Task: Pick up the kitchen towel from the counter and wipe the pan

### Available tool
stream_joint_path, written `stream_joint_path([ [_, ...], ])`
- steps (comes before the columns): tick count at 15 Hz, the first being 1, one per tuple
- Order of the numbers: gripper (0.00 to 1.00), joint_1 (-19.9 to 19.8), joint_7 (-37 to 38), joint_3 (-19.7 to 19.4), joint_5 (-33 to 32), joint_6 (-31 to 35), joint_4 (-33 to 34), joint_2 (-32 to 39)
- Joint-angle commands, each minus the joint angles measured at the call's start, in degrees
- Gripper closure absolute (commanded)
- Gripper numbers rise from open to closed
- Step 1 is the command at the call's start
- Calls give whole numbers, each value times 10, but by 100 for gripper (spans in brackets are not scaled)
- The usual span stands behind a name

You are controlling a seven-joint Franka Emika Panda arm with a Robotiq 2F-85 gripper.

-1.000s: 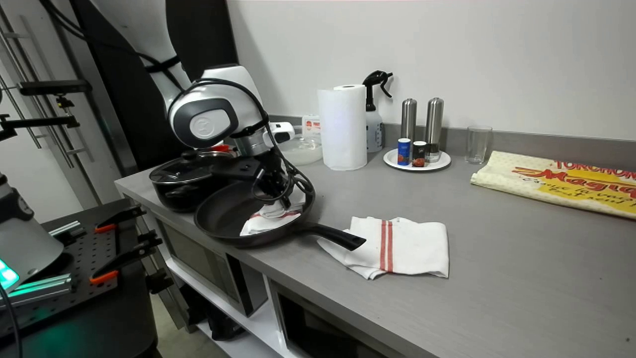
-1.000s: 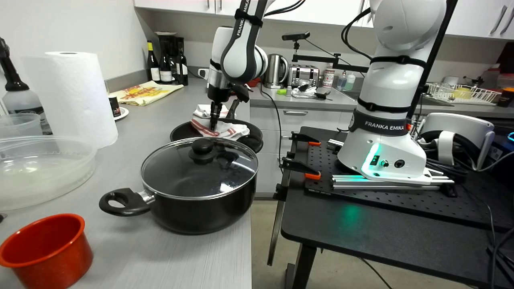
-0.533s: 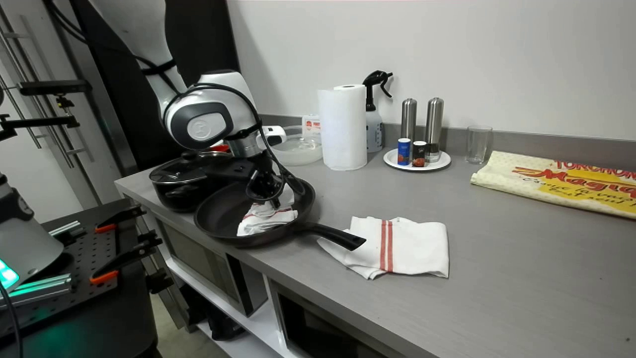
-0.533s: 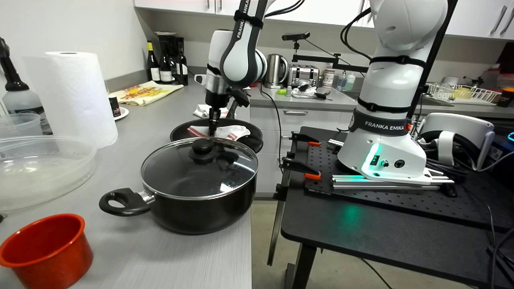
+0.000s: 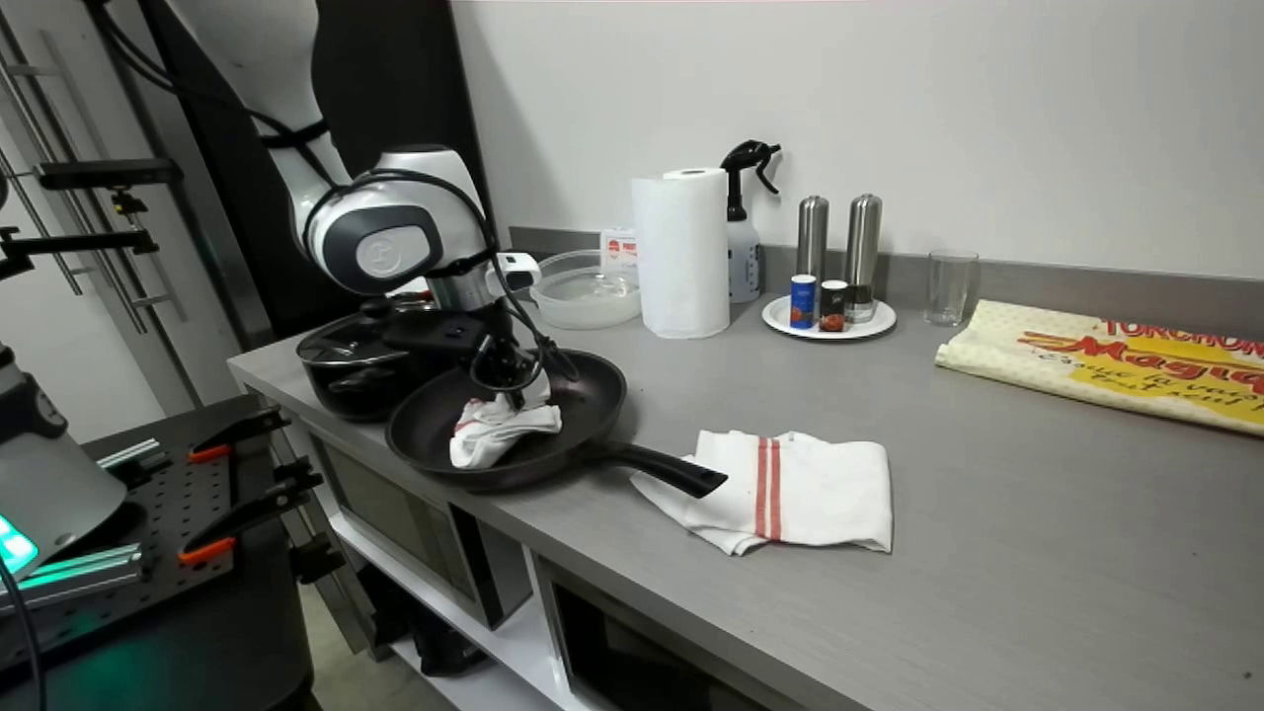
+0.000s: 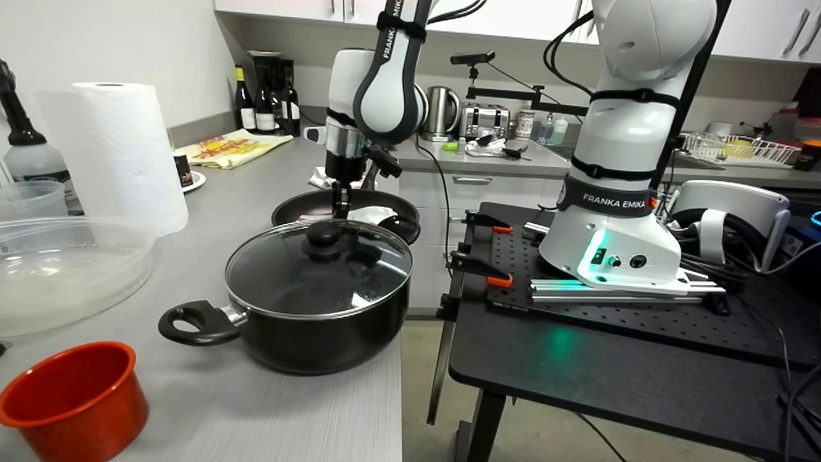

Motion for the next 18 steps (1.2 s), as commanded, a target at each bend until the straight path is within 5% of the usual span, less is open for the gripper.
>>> stream_joint_path([
  [1, 96, -16, -24, 41, -7, -30, -37, -24],
  [7, 96, -31, -51, 61, 9, -63, -59, -45],
  [18, 96, -43, -39, -12, 16, -42, -26, -40],
])
